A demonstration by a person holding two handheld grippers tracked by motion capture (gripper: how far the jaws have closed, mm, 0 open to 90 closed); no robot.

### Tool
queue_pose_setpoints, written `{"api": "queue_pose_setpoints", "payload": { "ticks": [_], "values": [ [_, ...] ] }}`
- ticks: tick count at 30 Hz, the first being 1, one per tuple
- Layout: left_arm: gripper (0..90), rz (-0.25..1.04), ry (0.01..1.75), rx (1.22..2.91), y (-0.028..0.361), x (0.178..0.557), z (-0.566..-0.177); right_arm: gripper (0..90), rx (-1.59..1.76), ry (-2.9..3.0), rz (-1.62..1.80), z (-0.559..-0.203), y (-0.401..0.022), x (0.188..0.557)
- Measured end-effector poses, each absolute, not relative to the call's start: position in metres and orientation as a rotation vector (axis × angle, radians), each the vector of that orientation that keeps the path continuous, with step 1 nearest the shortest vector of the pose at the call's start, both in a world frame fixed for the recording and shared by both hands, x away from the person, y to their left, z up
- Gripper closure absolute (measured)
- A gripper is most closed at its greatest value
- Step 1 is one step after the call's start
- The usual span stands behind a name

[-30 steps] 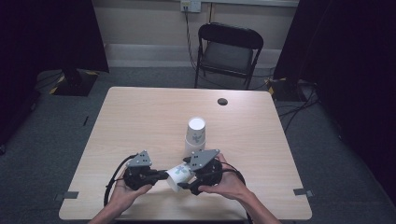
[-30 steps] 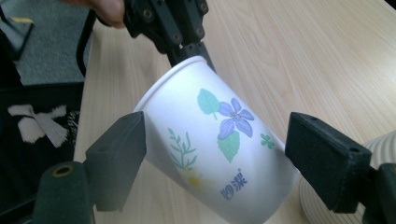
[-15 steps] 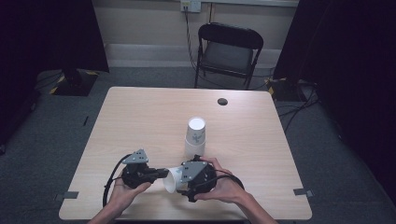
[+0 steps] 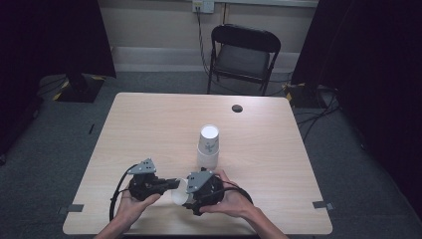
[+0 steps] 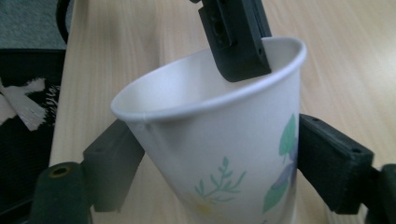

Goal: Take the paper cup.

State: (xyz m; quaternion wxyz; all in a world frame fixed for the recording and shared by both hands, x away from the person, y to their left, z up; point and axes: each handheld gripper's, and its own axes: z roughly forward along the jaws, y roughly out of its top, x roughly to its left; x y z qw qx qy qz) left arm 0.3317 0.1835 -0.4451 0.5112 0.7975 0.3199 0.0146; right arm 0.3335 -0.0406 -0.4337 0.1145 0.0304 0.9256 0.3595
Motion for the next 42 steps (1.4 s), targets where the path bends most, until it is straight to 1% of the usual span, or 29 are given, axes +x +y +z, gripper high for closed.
{"api": "queue_pose_setpoints", "payload": {
  "ticks": [3, 5, 9, 14, 18, 21, 25, 27, 29, 30, 32, 34, 42],
  "values": [
    [86.3, 0.069, 0.763, 1.915, 0.183, 0.330, -0.444, 21.9, 0.132, 2.744, 1.100, -0.434, -0.042, 0.336],
    [86.0, 0.069, 0.767, 1.909, 0.184, 0.330, -0.444, 22.4, 0.160, 2.756, 1.137, -0.434, -0.043, 0.338],
    [88.0, 0.042, 0.772, 1.915, 0.184, 0.331, -0.443, 21.4, 0.143, 2.766, 1.131, -0.434, -0.042, 0.338],
    [88.1, 0.028, 0.780, 1.928, 0.184, 0.333, -0.445, 19.3, 0.075, 2.708, 1.128, -0.434, -0.036, 0.334],
    [88.0, 0.014, 0.781, 1.943, 0.183, 0.334, -0.446, 19.4, 0.046, 2.696, 1.123, -0.434, -0.032, 0.332],
    [87.6, 0.020, 0.785, 1.950, 0.182, 0.333, -0.446, 23.5, 0.040, 2.704, 1.126, -0.435, -0.032, 0.331],
    [82.5, 0.054, 0.785, 1.931, 0.183, 0.332, -0.445, 28.8, 0.102, 2.722, 1.185, -0.434, -0.035, 0.334],
    [77.4, 0.083, 0.787, 1.924, 0.183, 0.331, -0.444, 29.7, 0.128, 2.722, 1.199, -0.433, -0.036, 0.336],
    [76.5, 0.104, 0.775, 1.921, 0.183, 0.329, -0.444, 30.1, 0.145, 2.727, 1.211, -0.433, -0.037, 0.337],
    [76.5, 0.113, 0.770, 1.915, 0.183, 0.329, -0.443, 30.1, 0.155, 2.731, 1.218, -0.432, -0.038, 0.338],
    [81.9, 0.129, 0.763, 1.909, 0.184, 0.328, -0.442, 29.8, 0.176, 2.737, 1.228, -0.432, -0.039, 0.339],
    [86.2, 0.130, 0.743, 1.924, 0.184, 0.329, -0.442, 27.1, 0.192, 2.751, 1.250, -0.431, -0.039, 0.340],
    [87.3, 0.099, 0.780, 1.927, 0.186, 0.331, -0.442, 22.8, 0.180, 2.725, 1.216, -0.433, -0.034, 0.337]
  ]
}}
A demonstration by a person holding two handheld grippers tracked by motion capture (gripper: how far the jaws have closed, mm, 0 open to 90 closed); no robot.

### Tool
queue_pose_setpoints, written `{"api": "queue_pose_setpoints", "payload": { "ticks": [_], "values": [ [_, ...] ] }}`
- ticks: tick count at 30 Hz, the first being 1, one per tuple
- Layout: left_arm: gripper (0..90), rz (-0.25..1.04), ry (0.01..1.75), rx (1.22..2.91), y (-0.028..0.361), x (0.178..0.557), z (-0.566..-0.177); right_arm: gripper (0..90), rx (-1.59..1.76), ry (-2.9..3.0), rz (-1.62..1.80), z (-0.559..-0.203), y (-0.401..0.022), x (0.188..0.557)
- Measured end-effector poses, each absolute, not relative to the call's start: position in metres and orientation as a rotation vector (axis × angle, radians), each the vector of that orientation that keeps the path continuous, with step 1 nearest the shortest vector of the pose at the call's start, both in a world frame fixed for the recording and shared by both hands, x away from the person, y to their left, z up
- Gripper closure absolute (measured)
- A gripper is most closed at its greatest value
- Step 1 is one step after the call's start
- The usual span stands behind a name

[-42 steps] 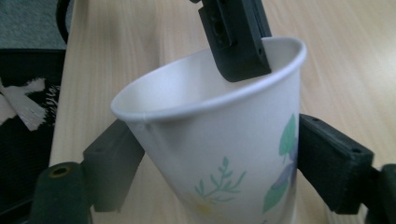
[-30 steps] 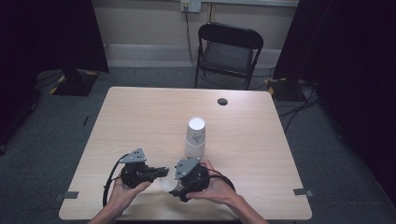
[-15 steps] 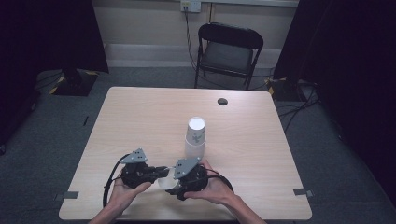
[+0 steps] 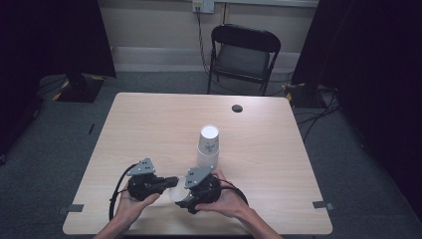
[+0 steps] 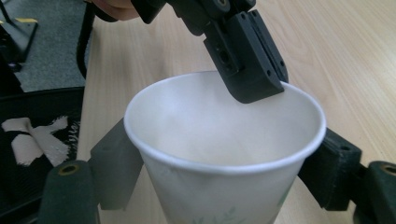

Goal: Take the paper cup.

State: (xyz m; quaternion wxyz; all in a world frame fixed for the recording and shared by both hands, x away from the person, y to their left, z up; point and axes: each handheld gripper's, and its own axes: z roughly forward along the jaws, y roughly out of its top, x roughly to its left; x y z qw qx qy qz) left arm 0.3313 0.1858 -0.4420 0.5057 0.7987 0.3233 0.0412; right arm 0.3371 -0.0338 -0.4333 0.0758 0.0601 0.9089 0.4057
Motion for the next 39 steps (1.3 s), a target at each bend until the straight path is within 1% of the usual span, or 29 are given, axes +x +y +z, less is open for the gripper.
{"api": "queue_pose_setpoints", "payload": {
  "ticks": [4, 12, 19, 20, 22, 26, 33, 39],
  "values": [
    [87.3, 0.090, 0.782, 1.929, 0.187, 0.332, -0.443, 22.4, 0.168, 2.708, 1.204, -0.435, -0.031, 0.335],
    [84.2, 0.107, 0.771, 1.877, 0.189, 0.330, -0.440, 29.1, 0.192, 2.692, 1.253, -0.431, -0.036, 0.337],
    [82.0, 0.142, 0.770, 1.858, 0.194, 0.330, -0.436, 29.7, 0.274, 2.664, 1.307, -0.431, -0.045, 0.343],
    [80.5, 0.144, 0.772, 1.852, 0.195, 0.330, -0.436, 29.7, 0.282, 2.660, 1.315, -0.430, -0.046, 0.345],
    [73.9, 0.161, 0.779, 1.838, 0.195, 0.329, -0.435, 29.7, 0.295, 2.653, 1.317, -0.429, -0.048, 0.345],
    [67.6, 0.165, 0.787, 1.820, 0.198, 0.330, -0.436, 29.7, 0.325, 2.651, 1.322, -0.430, -0.052, 0.346],
    [62.9, 0.192, 0.810, 1.798, 0.208, 0.333, -0.437, 29.7, 0.422, 2.661, 1.321, -0.433, -0.062, 0.350],
    [56.5, 0.225, 0.838, 1.803, 0.214, 0.337, -0.437, 30.1, 0.471, 2.642, 1.343, -0.431, -0.072, 0.349]
  ]
}}
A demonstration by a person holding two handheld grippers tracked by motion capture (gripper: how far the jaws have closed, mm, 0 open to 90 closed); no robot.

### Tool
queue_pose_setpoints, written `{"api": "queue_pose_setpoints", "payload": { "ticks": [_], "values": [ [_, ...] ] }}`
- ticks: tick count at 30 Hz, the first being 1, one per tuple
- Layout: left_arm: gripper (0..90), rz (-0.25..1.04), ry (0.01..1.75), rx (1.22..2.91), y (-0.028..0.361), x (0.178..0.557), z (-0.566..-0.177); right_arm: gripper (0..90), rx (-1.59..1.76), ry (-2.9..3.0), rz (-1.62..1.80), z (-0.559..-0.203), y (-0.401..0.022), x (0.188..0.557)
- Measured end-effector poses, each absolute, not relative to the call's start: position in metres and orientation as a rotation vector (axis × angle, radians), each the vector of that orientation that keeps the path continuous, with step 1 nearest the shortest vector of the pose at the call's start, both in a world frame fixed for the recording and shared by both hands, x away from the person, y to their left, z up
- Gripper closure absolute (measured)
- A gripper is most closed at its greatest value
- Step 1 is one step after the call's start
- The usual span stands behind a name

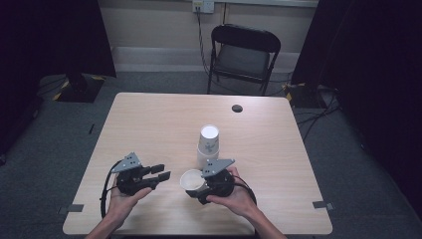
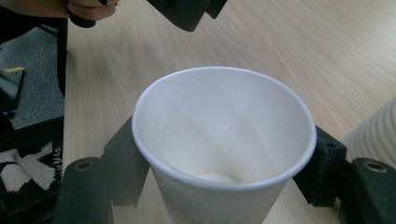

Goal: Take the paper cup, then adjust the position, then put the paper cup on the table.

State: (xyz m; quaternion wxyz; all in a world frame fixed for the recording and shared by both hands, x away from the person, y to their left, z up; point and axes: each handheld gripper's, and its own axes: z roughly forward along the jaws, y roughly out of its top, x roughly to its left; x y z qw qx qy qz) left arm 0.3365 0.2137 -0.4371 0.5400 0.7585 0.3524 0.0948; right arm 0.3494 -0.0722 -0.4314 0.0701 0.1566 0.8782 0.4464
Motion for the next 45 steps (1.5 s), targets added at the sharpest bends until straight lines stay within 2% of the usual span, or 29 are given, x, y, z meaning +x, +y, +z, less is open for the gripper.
{"api": "queue_pose_setpoints", "payload": {
  "ticks": [7, 11, 14, 21, 34, 45],
  "values": [
    [44.4, 0.250, 0.869, 1.849, 0.214, 0.339, -0.439, 30.2, 0.549, 2.606, 1.369, -0.425, -0.086, 0.347],
    [31.3, 0.244, 0.898, 1.836, 0.216, 0.342, -0.440, 30.3, 0.594, 2.558, 1.377, -0.421, -0.099, 0.345],
    [28.4, 0.261, 0.932, 1.844, 0.219, 0.343, -0.440, 30.4, 0.637, 2.526, 1.380, -0.420, -0.112, 0.346],
    [26.4, 0.291, 0.979, 1.850, 0.224, 0.347, -0.441, 30.6, 0.711, 2.470, 1.364, -0.418, -0.138, 0.349],
    [26.3, 0.364, 0.930, 1.927, 0.224, 0.347, -0.444, 30.7, 0.836, 2.339, 1.333, -0.415, -0.172, 0.362],
    [22.5, 0.347, 0.956, 1.992, 0.220, 0.358, -0.458, 30.7, 0.962, 2.180, 1.328, -0.405, -0.195, 0.384]
  ]
}}
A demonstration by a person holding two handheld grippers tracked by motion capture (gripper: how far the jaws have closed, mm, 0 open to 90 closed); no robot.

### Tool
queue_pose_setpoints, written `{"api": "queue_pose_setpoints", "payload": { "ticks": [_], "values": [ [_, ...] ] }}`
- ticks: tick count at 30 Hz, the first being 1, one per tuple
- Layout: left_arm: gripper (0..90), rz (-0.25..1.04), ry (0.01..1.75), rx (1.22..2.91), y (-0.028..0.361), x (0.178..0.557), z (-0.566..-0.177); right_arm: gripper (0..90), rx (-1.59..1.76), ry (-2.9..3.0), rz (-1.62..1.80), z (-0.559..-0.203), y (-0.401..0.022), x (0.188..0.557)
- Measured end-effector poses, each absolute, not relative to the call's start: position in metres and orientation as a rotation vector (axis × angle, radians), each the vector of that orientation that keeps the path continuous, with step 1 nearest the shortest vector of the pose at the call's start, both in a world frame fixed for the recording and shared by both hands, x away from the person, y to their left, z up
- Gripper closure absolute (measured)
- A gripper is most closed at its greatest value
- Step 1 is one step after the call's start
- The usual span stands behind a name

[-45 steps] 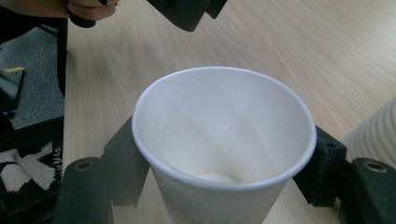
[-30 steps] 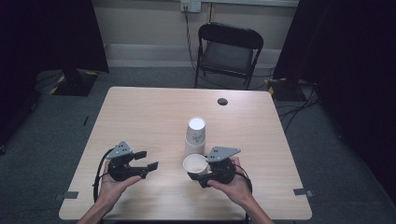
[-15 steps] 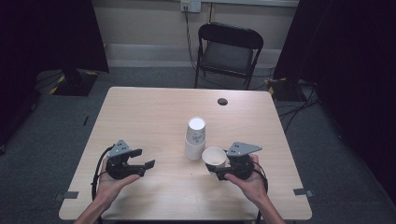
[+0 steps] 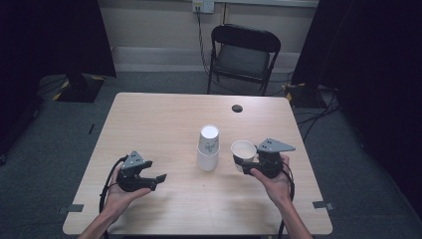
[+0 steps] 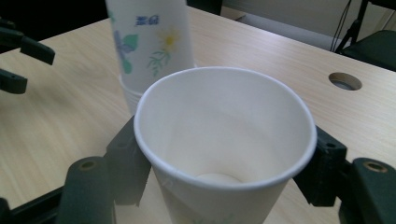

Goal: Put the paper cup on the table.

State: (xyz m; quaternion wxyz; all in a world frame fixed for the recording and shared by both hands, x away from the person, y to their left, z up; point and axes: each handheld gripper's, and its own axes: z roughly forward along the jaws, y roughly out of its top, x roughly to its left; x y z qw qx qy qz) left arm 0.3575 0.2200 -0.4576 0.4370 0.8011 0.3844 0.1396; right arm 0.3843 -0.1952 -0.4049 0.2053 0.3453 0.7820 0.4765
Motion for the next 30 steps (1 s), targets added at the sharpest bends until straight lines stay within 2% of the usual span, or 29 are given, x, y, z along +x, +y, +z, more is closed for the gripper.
{"api": "queue_pose_setpoints", "payload": {
  "ticks": [2, 7, 12, 16, 25, 30],
  "values": [
    [18.0, 0.319, 0.977, 1.990, 0.221, 0.361, -0.459, 30.9, 0.973, 2.177, 1.315, -0.406, -0.196, 0.390],
    [17.0, 0.338, 0.995, 2.029, 0.221, 0.367, -0.465, 30.7, 1.005, 2.166, 1.286, -0.412, -0.199, 0.407],
    [16.5, 0.290, 1.055, 2.076, 0.225, 0.369, -0.471, 30.5, 1.050, 2.149, 1.268, -0.415, -0.207, 0.427],
    [16.5, 0.352, 1.085, 2.146, 0.235, 0.369, -0.476, 30.1, 1.073, 2.120, 1.263, -0.417, -0.210, 0.437],
    [15.6, 0.432, 1.124, 2.125, 0.249, 0.363, -0.495, 29.3, 1.112, 2.095, 1.234, -0.428, -0.210, 0.453],
    [11.2, 0.478, 1.102, 2.094, 0.250, 0.361, -0.501, 29.1, 1.130, 2.091, 1.227, -0.433, -0.207, 0.465]
  ]
}}
